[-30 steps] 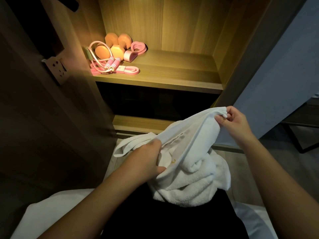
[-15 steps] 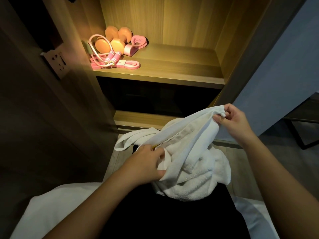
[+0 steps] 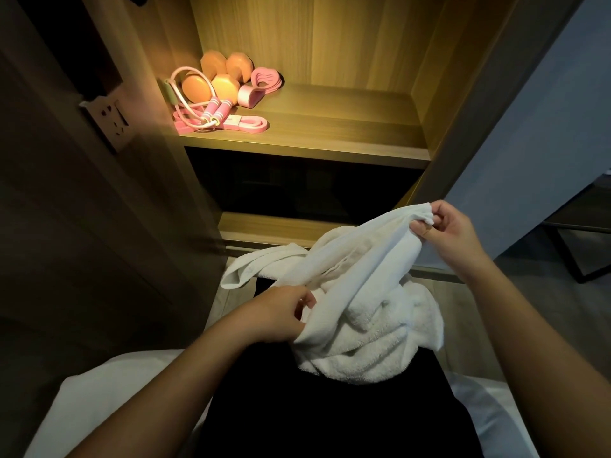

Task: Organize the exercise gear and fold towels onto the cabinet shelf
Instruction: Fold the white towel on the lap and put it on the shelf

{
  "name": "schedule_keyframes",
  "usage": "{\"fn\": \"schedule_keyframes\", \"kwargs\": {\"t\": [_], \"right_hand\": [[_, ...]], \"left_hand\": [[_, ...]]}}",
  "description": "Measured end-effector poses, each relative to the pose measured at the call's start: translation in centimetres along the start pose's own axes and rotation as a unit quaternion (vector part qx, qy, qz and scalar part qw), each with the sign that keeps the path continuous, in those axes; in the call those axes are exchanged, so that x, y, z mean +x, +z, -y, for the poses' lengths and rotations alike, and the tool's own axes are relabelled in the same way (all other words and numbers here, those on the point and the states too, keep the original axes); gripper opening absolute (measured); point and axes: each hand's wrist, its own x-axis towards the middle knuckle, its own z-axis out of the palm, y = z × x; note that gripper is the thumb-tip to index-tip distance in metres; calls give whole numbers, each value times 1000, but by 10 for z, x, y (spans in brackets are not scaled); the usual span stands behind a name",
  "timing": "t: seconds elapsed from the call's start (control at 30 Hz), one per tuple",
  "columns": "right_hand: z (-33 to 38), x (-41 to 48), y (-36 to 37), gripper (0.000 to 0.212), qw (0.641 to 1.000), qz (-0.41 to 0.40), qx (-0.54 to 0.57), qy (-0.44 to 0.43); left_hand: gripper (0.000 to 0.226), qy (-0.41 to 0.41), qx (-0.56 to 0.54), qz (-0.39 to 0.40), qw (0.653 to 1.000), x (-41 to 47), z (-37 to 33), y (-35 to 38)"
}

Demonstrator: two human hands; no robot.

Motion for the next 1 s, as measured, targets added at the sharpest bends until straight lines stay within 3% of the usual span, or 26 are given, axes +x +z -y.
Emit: {"fn": "schedule_keyframes", "kwargs": {"t": [0.2,0.3,0.6,0.8,0.9,1.0], "right_hand": [[11,6,0,7,1000,-16,17,-11],[38,22,-12,9,999,-28,31,-34],[224,105,-77,22,973,-73,49,-212],[297,136,-117,13,941,-147,95,-291],[299,147,-124,16,935,-176,106,-289],[291,154,-124,15,935,-168,132,-283]], "left_hand": [[18,17,23,-56,998,3,-7,-5],[13,44,112,-106,987,-1,-21,-52],[22,118,373,-321,862,-30,-109,-281],[22,219,212,-485,820,-58,-156,-347],[27,262,111,-484,827,-57,-163,-347],[28,295,112,-468,826,-57,-155,-336]]}}
